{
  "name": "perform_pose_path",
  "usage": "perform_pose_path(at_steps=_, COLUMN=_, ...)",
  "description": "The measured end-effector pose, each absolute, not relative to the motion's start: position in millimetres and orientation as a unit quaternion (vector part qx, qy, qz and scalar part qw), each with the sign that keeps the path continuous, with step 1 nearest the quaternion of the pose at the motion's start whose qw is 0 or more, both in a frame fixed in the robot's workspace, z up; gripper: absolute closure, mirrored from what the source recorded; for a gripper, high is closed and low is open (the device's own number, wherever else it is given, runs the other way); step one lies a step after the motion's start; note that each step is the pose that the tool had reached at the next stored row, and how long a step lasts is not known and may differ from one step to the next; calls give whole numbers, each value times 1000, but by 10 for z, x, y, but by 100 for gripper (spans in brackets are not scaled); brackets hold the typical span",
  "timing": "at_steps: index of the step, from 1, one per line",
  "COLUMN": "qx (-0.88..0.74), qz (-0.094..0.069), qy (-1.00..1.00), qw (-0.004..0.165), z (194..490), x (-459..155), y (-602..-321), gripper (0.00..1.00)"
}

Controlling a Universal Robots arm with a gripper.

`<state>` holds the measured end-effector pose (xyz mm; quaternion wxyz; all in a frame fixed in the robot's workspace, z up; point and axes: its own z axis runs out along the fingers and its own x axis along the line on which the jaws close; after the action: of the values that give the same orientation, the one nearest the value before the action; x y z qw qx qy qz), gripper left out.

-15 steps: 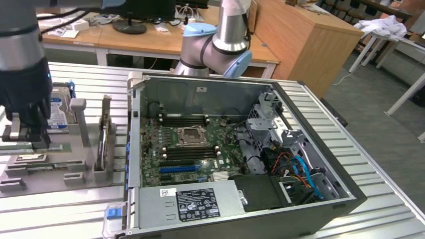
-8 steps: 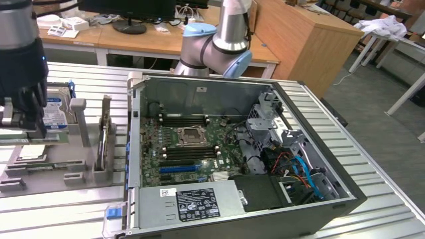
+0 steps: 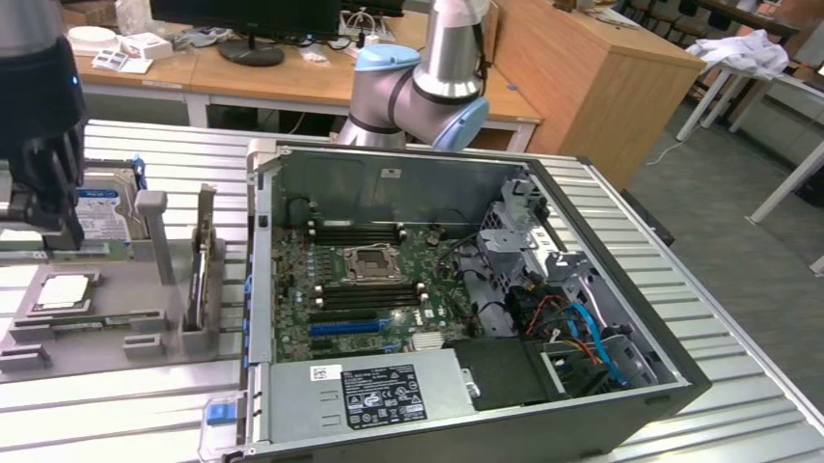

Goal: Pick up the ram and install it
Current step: 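Pick up the ram and move it above insertion slot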

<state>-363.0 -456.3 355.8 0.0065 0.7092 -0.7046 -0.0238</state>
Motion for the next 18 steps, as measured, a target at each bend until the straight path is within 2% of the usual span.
perform_pose_path(at_steps=18, qx=709, qz=-24, qy=-705, qw=6, z=3901, x=-3630, y=-4563, gripper=88)
